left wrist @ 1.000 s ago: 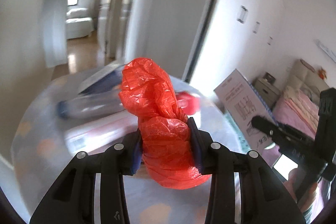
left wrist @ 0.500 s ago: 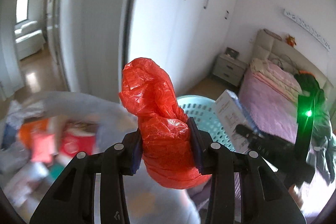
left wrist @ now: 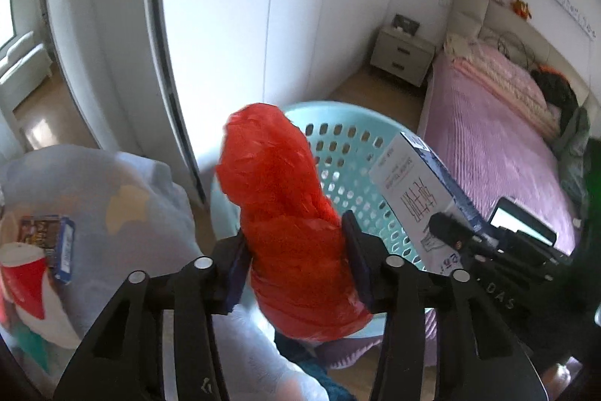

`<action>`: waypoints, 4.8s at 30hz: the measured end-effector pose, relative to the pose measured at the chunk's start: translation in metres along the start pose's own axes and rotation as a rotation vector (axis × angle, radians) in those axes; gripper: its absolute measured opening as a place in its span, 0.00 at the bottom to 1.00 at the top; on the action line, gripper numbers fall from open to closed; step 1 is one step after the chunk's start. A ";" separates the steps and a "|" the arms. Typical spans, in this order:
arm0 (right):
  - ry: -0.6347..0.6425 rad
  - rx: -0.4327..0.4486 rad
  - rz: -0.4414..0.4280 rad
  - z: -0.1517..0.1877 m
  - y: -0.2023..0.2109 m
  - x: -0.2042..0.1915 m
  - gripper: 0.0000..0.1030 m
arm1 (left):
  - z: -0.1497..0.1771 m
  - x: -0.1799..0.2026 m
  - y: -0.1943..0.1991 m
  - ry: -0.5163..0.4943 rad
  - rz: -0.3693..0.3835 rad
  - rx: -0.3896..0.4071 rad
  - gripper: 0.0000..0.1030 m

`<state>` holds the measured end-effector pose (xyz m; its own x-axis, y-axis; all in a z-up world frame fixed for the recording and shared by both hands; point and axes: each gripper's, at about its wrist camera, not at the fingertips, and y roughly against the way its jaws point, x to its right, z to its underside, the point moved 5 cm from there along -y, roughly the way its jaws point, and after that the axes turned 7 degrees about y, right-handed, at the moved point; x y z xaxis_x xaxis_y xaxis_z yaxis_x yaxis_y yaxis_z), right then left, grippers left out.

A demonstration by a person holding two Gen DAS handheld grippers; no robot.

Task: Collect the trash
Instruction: 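Carry both items over the teal basket and open both tools to drop them, then grasp the pink-and-white bottle with the left tool while the right tool grasps the brown paper bag, then move both items over the teal basket and release them inside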

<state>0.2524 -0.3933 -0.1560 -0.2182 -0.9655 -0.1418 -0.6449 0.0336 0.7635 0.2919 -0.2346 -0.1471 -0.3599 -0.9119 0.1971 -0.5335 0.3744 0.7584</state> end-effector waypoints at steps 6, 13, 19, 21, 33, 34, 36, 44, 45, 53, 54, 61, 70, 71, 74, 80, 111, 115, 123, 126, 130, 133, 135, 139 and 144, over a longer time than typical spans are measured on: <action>0.000 0.006 0.004 0.000 0.007 -0.007 0.34 | 0.003 0.006 0.004 -0.009 -0.011 0.017 0.65; 0.003 0.071 -0.008 -0.003 0.028 -0.009 0.49 | 0.003 -0.003 0.040 0.033 0.015 0.079 0.66; 0.046 0.141 -0.032 -0.005 0.054 -0.027 0.49 | 0.011 -0.021 0.089 0.075 0.030 0.164 0.66; 0.067 0.154 -0.044 -0.004 0.061 -0.036 0.49 | 0.015 -0.028 0.103 0.090 0.026 0.187 0.66; 0.236 0.178 -0.159 0.010 0.079 -0.124 0.49 | 0.042 -0.096 0.183 0.205 -0.067 0.306 0.70; 0.246 0.176 -0.166 0.012 0.079 -0.129 0.49 | 0.045 -0.107 0.190 0.225 -0.085 0.315 0.70; 0.276 0.170 -0.186 0.018 0.079 -0.146 0.49 | 0.050 -0.123 0.199 0.251 -0.106 0.325 0.70; 0.413 0.157 -0.283 0.044 0.079 -0.213 0.49 | 0.084 -0.225 0.237 0.417 -0.258 0.342 0.70; 0.431 0.155 -0.298 0.047 0.080 -0.223 0.49 | 0.087 -0.233 0.239 0.431 -0.268 0.338 0.70; 0.540 0.104 -0.460 0.074 0.077 -0.294 0.49 | 0.121 -0.300 0.238 0.467 -0.341 0.249 0.69; 0.552 0.095 -0.476 0.076 0.076 -0.301 0.49 | 0.123 -0.306 0.237 0.462 -0.343 0.237 0.68; 0.644 0.015 -0.571 0.095 0.063 -0.351 0.49 | 0.131 -0.314 0.223 0.421 -0.325 0.179 0.64; 0.701 -0.074 -0.633 0.111 0.047 -0.373 0.49 | 0.142 -0.302 0.215 0.384 -0.245 0.101 0.64; 0.704 -0.085 -0.641 0.114 0.046 -0.374 0.47 | 0.144 -0.296 0.215 0.377 -0.226 0.090 0.64; 0.717 -0.109 -0.652 0.119 0.044 -0.374 0.27 | 0.150 -0.283 0.219 0.353 -0.192 0.075 0.64; 0.746 -0.093 -0.655 0.130 0.056 -0.362 0.06 | 0.149 -0.270 0.211 0.296 -0.213 0.035 0.64; 0.755 -0.047 -0.581 0.147 0.061 -0.320 0.73 | 0.162 -0.256 0.201 0.381 -0.188 0.070 0.45; 0.735 -0.085 -0.582 0.148 0.051 -0.321 0.36 | 0.161 -0.252 0.211 0.398 -0.181 0.095 0.45; 0.720 0.027 -0.566 0.128 0.083 -0.300 0.28 | 0.143 -0.229 0.226 0.379 -0.112 0.169 0.45; 0.690 0.083 -0.534 0.110 0.096 -0.284 0.28 | 0.130 -0.213 0.228 0.354 -0.090 0.198 0.45; 0.623 0.140 -0.486 0.083 0.107 -0.255 0.28 | 0.106 -0.190 0.226 0.313 -0.053 0.236 0.45; 0.569 0.187 -0.432 0.061 0.113 -0.228 0.28 | 0.084 -0.170 0.217 0.277 -0.028 0.244 0.45; 0.522 0.212 -0.391 0.044 0.114 -0.206 0.28 | 0.072 -0.154 0.210 0.245 0.001 0.247 0.45; 0.421 0.238 -0.303 0.015 0.108 -0.165 0.28 | 0.042 -0.111 0.185 0.175 0.077 0.230 0.45; 0.239 0.221 -0.225 -0.018 0.091 -0.102 0.28 | 0.016 -0.065 0.149 0.110 0.126 0.203 0.45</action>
<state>0.2293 -0.2965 -0.0609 0.1070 -0.9870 -0.1196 -0.8047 -0.1566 0.5726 0.2235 -0.1167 -0.0573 -0.3539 -0.8647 0.3564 -0.6363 0.5019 0.5858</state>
